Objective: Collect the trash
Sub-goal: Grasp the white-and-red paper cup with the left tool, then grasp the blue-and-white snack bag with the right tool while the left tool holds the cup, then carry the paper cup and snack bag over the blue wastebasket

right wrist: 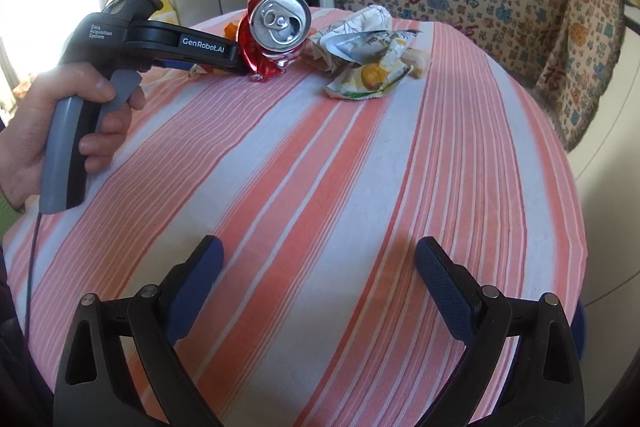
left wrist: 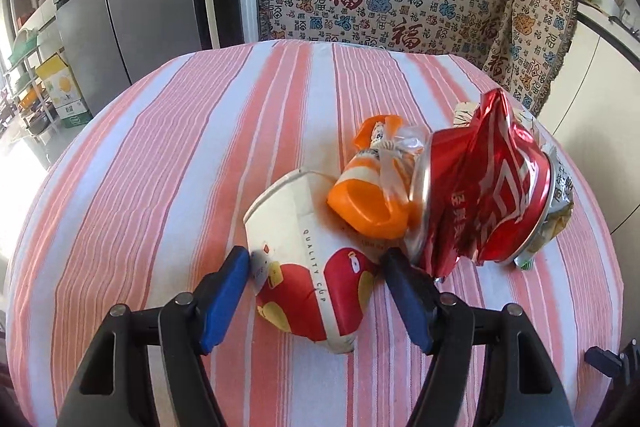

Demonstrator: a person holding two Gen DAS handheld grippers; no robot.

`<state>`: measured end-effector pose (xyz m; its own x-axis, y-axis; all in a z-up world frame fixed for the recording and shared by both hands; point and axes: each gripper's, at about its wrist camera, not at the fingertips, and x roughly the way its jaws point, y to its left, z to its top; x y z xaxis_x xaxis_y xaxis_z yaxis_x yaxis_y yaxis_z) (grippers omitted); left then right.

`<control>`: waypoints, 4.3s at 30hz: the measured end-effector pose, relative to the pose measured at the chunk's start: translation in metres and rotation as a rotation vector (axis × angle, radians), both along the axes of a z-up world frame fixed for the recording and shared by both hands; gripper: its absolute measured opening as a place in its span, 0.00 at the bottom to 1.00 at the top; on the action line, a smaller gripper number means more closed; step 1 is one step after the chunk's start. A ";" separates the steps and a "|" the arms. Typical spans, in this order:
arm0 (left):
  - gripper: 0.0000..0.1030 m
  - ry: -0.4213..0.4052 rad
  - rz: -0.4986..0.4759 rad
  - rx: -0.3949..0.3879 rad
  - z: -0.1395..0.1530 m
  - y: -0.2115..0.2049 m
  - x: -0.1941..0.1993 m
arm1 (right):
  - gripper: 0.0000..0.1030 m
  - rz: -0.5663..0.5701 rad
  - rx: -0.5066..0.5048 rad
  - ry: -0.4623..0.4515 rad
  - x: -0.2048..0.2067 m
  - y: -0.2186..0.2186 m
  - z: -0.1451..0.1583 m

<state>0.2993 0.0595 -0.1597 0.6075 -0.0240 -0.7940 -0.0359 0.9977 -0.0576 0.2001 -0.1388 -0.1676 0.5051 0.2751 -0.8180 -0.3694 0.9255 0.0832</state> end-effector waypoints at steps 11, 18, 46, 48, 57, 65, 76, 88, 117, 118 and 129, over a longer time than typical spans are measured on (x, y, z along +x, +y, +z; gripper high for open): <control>0.30 0.000 -0.116 0.010 0.016 0.017 -0.054 | 0.94 -0.001 0.001 -0.003 -0.001 -0.001 0.002; 0.33 0.030 -0.206 0.023 0.018 0.009 -0.109 | 0.94 -0.001 0.001 -0.003 -0.001 -0.001 0.002; 0.73 -0.001 -0.127 0.041 -0.004 -0.001 -0.113 | 0.64 -0.192 -0.016 0.065 0.145 0.017 -0.006; 0.73 -0.001 -0.127 0.042 -0.004 -0.002 -0.114 | 0.38 -0.200 -0.032 0.028 0.146 0.013 -0.004; 0.73 -0.001 -0.124 0.042 -0.004 -0.003 -0.114 | 0.33 -0.038 0.015 0.084 0.059 -0.028 0.005; 0.73 -0.005 -0.122 0.018 -0.003 -0.001 -0.116 | 0.60 -0.065 0.129 0.069 0.006 -0.062 0.012; 0.73 0.000 -0.096 -0.119 0.007 0.020 -0.137 | 0.75 -0.099 0.157 0.041 0.006 -0.058 0.033; 0.42 0.044 -0.122 0.016 0.004 -0.016 -0.113 | 0.20 -0.148 0.125 0.117 0.040 -0.056 0.030; 0.24 -0.043 -0.391 -0.165 0.066 -0.154 -0.118 | 0.11 -0.267 0.232 0.027 0.008 -0.175 0.087; 0.24 -0.046 -0.416 -0.175 0.070 -0.168 -0.116 | 0.11 -0.288 0.221 0.024 0.007 -0.189 0.090; 0.24 -0.005 -0.651 -0.228 0.082 -0.317 -0.082 | 0.11 -0.510 0.154 0.084 0.002 -0.321 0.074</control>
